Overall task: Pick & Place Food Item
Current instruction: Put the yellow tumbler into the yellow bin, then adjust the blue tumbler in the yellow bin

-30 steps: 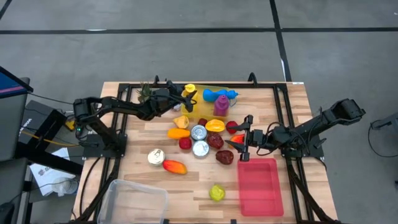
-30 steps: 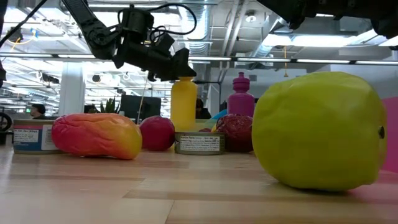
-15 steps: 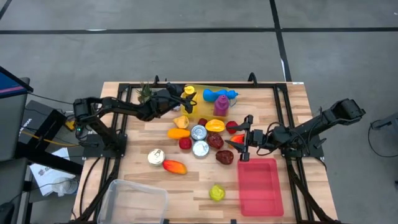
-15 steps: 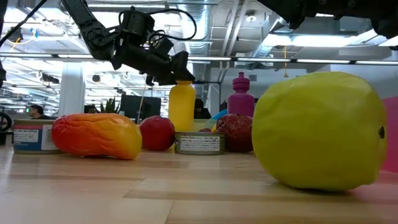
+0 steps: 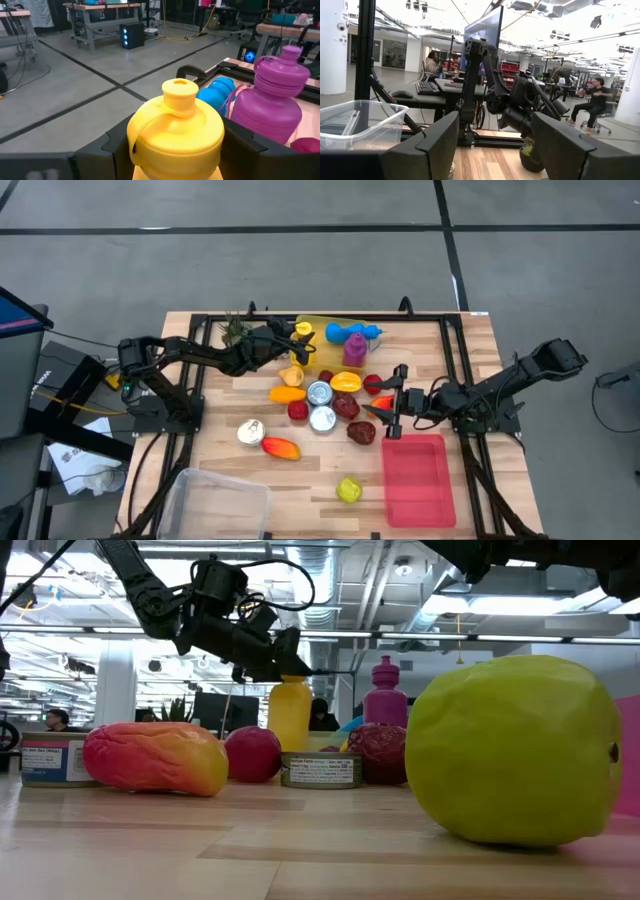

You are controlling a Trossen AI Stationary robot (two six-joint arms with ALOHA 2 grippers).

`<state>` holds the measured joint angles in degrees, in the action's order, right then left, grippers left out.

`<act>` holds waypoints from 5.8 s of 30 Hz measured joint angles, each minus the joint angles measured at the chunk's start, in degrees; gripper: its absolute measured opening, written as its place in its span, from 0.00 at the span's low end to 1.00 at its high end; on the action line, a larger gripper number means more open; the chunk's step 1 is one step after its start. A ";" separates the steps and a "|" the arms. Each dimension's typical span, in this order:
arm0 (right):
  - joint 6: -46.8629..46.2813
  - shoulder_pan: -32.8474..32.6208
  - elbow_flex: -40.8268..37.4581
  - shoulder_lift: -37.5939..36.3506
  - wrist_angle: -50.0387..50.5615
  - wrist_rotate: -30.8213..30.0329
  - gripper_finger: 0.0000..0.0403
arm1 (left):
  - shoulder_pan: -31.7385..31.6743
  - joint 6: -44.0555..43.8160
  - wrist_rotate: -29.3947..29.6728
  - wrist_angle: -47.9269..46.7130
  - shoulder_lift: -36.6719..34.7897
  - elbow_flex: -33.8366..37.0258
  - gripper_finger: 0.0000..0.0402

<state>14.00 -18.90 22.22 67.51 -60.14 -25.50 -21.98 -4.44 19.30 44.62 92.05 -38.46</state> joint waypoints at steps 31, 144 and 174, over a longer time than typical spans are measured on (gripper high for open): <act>0.59 0.00 0.00 0.00 -0.37 0.00 0.59 | -0.02 0.13 -4.64 0.73 -0.02 0.00 0.73; -67.82 63.03 0.09 20.92 11.50 36.20 0.01 | 5.46 3.09 -26.70 -25.37 -39.93 0.00 0.72; -60.48 59.35 4.32 20.80 7.07 38.54 0.00 | 5.46 3.11 -26.69 -25.77 -39.93 0.00 0.72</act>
<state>-46.48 40.45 26.54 88.30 -53.07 13.05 -16.51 -1.32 -7.38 18.85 52.12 -38.46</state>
